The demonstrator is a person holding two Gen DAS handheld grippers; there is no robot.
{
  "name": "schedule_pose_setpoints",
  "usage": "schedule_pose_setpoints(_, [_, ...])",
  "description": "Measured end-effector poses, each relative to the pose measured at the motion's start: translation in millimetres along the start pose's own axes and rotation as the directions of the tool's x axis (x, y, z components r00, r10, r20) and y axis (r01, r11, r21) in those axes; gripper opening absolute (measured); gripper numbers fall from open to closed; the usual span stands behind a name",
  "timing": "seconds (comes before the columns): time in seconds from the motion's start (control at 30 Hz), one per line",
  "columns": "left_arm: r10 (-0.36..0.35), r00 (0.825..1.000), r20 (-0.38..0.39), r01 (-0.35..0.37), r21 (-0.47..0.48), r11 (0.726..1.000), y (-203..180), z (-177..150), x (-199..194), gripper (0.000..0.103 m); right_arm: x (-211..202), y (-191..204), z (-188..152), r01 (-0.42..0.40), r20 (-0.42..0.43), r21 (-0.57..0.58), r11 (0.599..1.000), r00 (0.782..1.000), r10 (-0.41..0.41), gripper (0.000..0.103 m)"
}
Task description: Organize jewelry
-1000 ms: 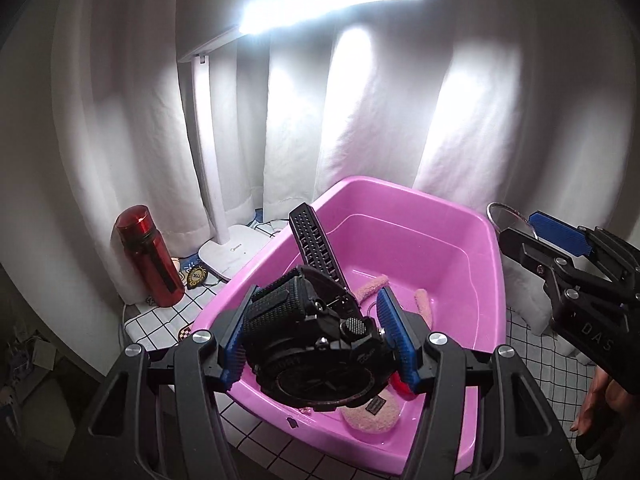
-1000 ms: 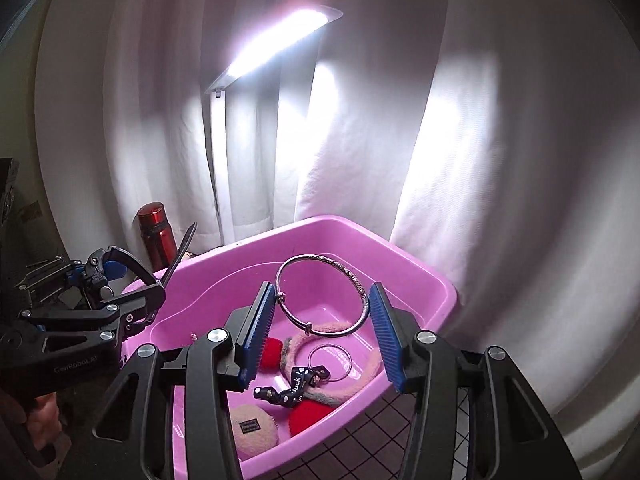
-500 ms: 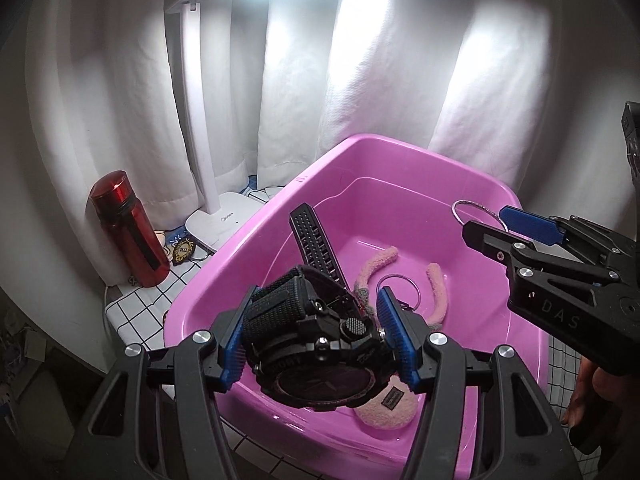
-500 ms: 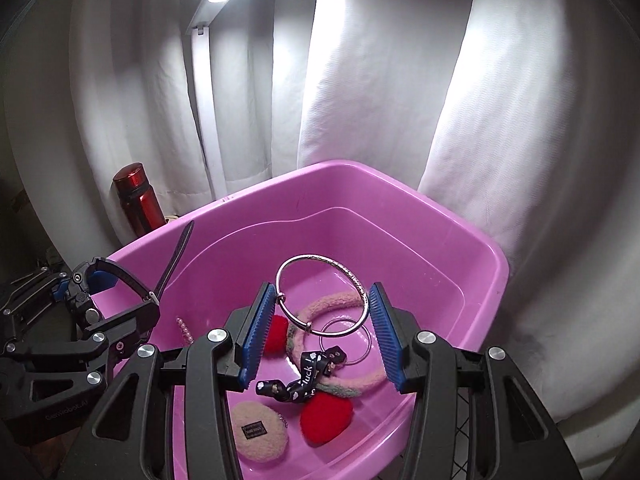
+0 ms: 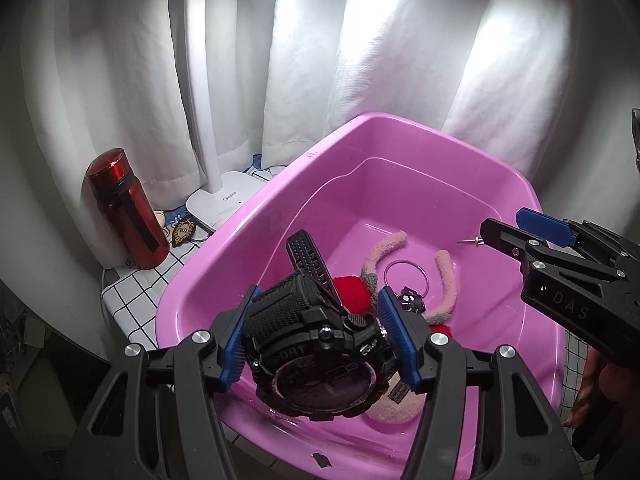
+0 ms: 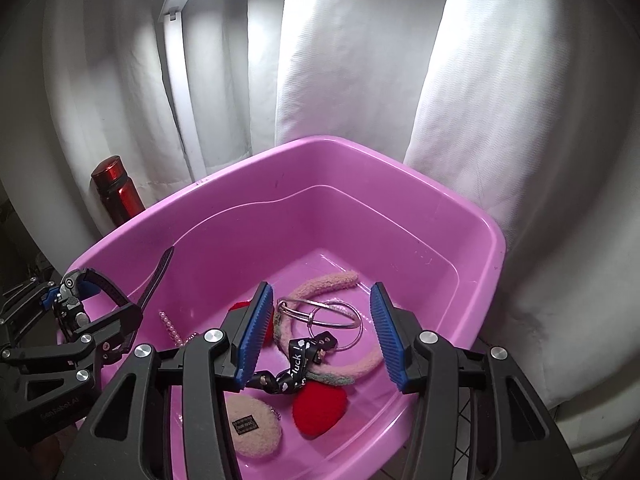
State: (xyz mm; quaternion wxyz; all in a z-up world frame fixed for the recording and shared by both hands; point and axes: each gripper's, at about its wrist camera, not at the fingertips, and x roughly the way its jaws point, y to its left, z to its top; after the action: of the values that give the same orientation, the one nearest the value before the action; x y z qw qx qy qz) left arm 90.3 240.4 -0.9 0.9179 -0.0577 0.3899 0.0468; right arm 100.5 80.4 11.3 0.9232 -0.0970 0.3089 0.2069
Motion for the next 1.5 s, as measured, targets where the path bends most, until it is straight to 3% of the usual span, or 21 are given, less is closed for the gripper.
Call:
schedule_pose_setpoints(0.03, [-0.002,1.000,0.008,0.002,-0.010,1.000,2,0,-2,0.059,-2,0,0,0.000,0.004,0.001,1.000,1.000,0.000,0.063])
schedule_pose_setpoints(0.07, [0.005,1.000,0.023,-0.005,-0.012,1.000,2,0,-5,0.064,-3,0,0,0.001,0.010,0.002,1.000,1.000,-0.001,0.063])
schedule_pose_setpoints(0.17, [0.038,0.996,0.077,-0.038,-0.002,0.999,2,3,-16,0.086,-6,2,0,0.007,0.017,-0.004,1.000,1.000,-0.007,0.063])
schedule_pose_setpoints(1.4, [0.107,0.990,0.097,-0.108,0.008,0.994,-8,6,-49,0.091,-55,-9,-19,0.025,0.082,0.054,0.998,0.996,-0.029,0.066])
schedule_pose_setpoints(1.5, [0.106,0.989,0.100,-0.108,0.009,0.994,-10,8,-51,0.093,-59,-13,-21,0.030,0.085,0.064,0.997,0.996,-0.035,0.070])
